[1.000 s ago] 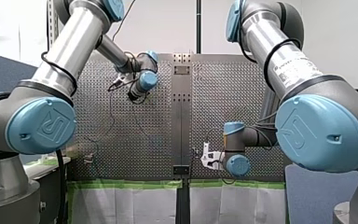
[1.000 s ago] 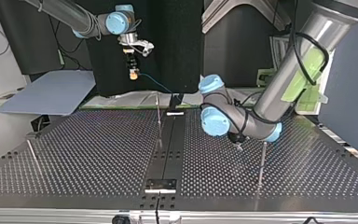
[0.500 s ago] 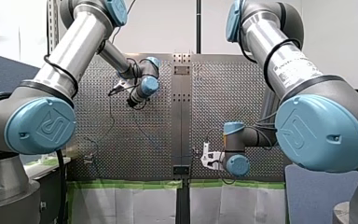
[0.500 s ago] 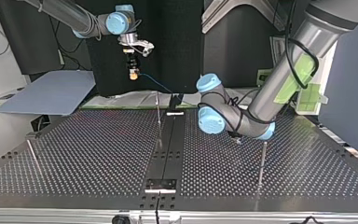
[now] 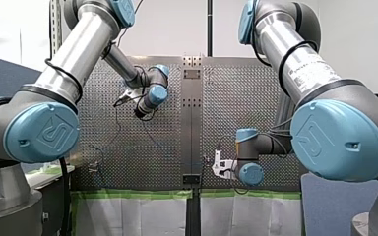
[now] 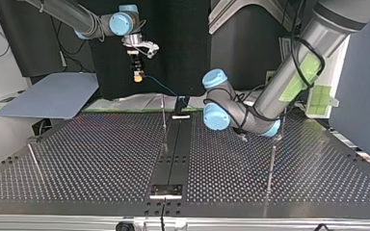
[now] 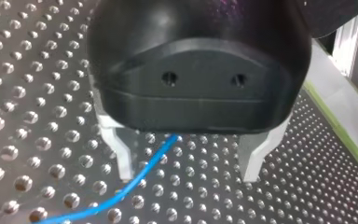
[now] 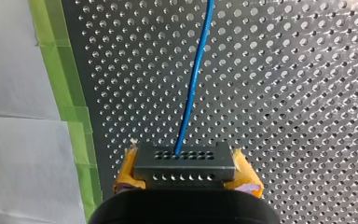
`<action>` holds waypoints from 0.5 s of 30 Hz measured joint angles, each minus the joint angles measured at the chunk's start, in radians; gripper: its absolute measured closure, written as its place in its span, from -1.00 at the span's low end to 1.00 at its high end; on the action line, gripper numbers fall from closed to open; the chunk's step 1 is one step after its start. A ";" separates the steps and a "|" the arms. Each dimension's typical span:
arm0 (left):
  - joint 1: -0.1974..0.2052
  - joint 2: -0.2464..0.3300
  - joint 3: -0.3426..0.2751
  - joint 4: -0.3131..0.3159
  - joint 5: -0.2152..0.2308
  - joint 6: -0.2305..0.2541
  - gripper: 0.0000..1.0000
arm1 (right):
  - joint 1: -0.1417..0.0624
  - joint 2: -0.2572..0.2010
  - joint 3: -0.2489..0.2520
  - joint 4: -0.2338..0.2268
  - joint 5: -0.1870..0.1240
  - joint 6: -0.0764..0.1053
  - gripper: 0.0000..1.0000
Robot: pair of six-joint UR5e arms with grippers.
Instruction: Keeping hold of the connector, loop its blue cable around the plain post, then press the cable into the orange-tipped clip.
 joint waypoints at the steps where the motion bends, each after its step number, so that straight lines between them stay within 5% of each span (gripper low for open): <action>1: 0.000 0.000 -0.006 0.006 0.003 -0.002 -1.00 | 0.000 0.000 0.000 0.000 0.000 0.000 1.00; 15: 0.001 -0.001 -0.056 0.039 0.001 -0.024 -1.00 | 0.000 0.000 0.000 0.003 0.000 0.001 1.00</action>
